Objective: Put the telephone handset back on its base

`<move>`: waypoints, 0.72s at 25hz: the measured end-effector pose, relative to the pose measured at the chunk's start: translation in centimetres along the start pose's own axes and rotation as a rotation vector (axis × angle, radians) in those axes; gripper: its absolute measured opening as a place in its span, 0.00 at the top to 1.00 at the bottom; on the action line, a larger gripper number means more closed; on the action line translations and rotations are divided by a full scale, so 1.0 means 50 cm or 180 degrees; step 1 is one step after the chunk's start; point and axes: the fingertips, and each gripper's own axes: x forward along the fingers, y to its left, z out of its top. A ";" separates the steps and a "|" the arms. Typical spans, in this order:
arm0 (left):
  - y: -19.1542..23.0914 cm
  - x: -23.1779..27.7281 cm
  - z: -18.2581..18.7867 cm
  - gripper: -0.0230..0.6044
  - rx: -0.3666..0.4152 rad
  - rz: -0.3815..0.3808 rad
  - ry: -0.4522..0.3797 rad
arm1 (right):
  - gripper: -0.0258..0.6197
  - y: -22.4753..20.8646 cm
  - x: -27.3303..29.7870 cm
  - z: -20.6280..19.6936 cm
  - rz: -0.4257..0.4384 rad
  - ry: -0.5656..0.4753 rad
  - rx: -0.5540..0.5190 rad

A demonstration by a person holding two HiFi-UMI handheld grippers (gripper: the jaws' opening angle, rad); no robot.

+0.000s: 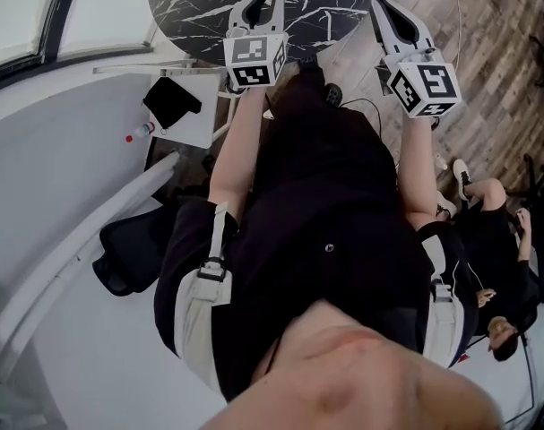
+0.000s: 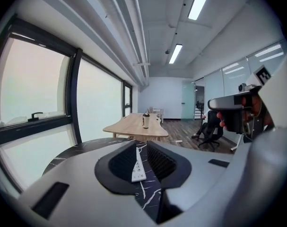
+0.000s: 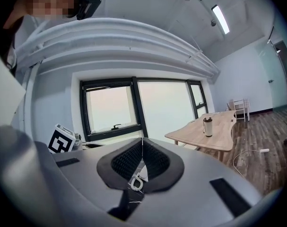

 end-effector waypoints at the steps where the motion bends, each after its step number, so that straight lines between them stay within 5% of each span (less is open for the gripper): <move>1: -0.008 -0.011 0.008 0.85 0.0015 -0.0007 -0.0037 | 0.91 0.003 -0.005 0.003 0.0006 -0.0024 -0.0006; 18: -0.061 -0.175 0.090 0.94 -0.0066 -0.0118 -0.0419 | 0.91 0.065 -0.043 0.014 0.0190 -0.0148 -0.0115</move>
